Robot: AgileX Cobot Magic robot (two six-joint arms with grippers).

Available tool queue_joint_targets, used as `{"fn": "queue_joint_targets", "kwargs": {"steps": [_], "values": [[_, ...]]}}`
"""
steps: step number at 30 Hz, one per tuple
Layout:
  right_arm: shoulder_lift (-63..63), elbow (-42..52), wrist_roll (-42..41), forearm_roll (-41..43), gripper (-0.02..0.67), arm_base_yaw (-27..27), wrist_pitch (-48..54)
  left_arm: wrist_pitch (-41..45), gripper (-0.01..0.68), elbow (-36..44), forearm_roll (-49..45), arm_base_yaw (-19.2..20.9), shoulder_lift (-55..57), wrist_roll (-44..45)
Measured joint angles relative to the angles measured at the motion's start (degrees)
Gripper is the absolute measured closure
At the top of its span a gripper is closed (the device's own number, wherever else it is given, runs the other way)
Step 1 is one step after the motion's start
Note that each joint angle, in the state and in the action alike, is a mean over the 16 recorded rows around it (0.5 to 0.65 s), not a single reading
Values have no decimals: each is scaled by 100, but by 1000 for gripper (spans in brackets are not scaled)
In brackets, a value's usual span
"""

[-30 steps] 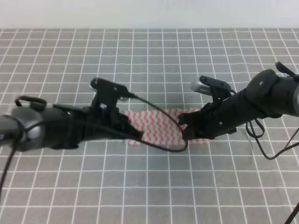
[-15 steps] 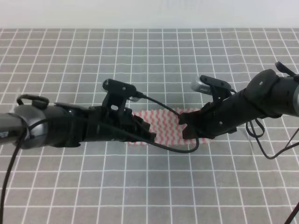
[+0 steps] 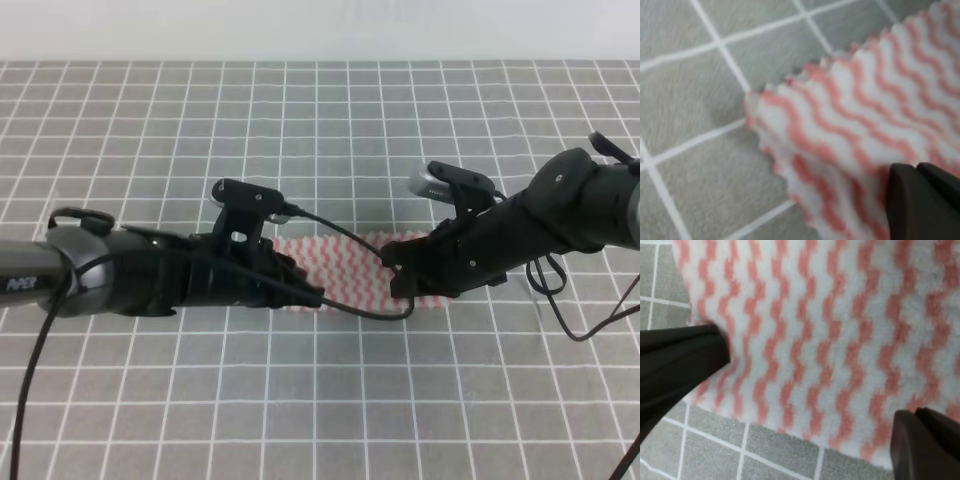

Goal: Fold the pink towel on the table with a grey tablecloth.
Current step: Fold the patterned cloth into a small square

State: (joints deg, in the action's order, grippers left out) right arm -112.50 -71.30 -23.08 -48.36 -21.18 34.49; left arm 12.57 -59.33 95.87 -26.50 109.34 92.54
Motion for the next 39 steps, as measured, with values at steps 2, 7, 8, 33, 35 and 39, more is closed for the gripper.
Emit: {"fn": "queue_joint_targets", "kwargs": {"steps": [2, 7, 8, 33, 35, 39], "values": [[3, 1, 1, 1, 664, 0, 5, -148, 673, 1, -81, 0, 31, -21], [6, 1, -1, 7, 664, 0, 6, -487, 673, 6, -259, 0, 22, -69], [6, 1, -1, 9, 664, 0, 4, -552, 673, 7, -294, 0, 1, -79], [11, 2, 4, 16, 664, -1, 45, -514, 673, 26, -293, 0, -336, -125], [11, 2, 5, 15, 664, -1, 47, -561, 673, 25, -298, 0, -261, -125], [11, 2, 5, 16, 664, -1, 47, -779, 673, 25, -309, -1, -146, -125]]}}
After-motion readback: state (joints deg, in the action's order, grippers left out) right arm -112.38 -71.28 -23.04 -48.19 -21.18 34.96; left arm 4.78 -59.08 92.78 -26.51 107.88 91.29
